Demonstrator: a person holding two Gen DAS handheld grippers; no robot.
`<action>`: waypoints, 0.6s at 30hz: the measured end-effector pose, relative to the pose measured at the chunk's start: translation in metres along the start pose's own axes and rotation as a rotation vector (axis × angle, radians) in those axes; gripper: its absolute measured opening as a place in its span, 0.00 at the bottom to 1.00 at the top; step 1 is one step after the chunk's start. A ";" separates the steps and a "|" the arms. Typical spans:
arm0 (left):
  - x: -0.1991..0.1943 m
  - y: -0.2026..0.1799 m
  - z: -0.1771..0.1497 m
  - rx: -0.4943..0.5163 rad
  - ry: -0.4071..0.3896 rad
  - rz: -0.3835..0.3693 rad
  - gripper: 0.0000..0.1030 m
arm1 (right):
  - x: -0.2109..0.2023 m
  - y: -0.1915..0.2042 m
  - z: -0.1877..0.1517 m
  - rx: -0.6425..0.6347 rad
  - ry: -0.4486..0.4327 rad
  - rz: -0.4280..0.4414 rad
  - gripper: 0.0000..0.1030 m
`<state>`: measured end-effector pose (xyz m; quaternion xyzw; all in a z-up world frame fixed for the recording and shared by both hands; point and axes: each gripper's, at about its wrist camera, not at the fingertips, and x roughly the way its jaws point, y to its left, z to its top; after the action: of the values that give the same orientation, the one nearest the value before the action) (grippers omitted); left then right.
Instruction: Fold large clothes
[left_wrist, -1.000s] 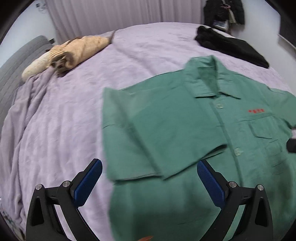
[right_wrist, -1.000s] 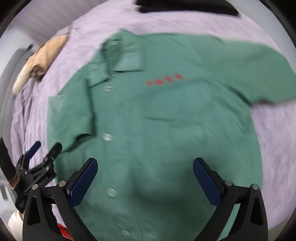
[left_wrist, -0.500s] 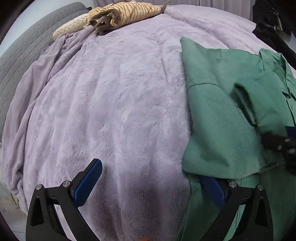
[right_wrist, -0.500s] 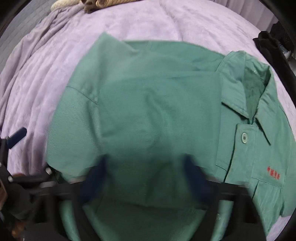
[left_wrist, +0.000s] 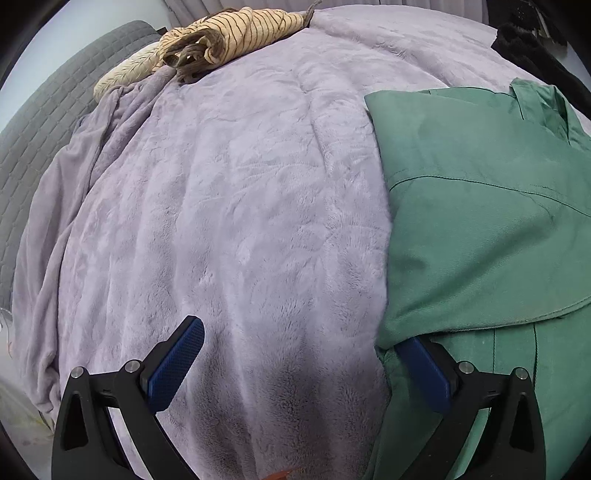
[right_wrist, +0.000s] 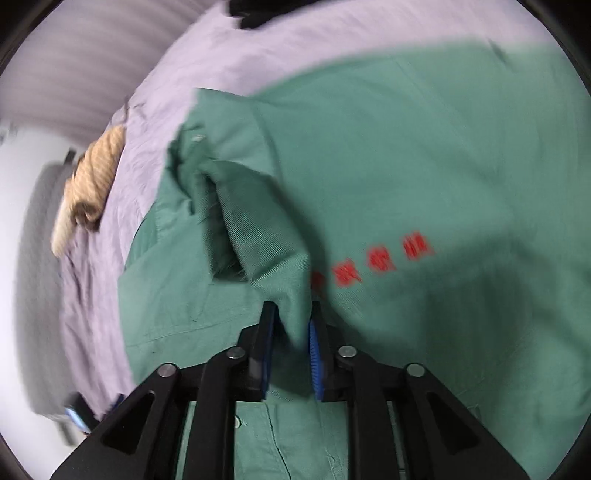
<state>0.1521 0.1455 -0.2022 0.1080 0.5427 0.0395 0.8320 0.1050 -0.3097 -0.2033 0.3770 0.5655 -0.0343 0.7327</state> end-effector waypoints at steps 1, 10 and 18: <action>-0.002 0.004 -0.002 0.006 0.017 -0.011 1.00 | -0.002 -0.010 -0.003 0.046 -0.012 0.027 0.34; -0.013 0.045 0.044 -0.089 0.069 -0.253 1.00 | -0.031 -0.023 0.004 0.056 -0.057 0.091 0.66; 0.064 -0.026 0.137 -0.068 0.139 -0.370 0.82 | -0.010 -0.004 0.034 -0.009 -0.040 0.029 0.66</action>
<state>0.3018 0.1137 -0.2125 -0.0246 0.6079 -0.0885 0.7887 0.1265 -0.3361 -0.1947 0.3810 0.5452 -0.0285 0.7462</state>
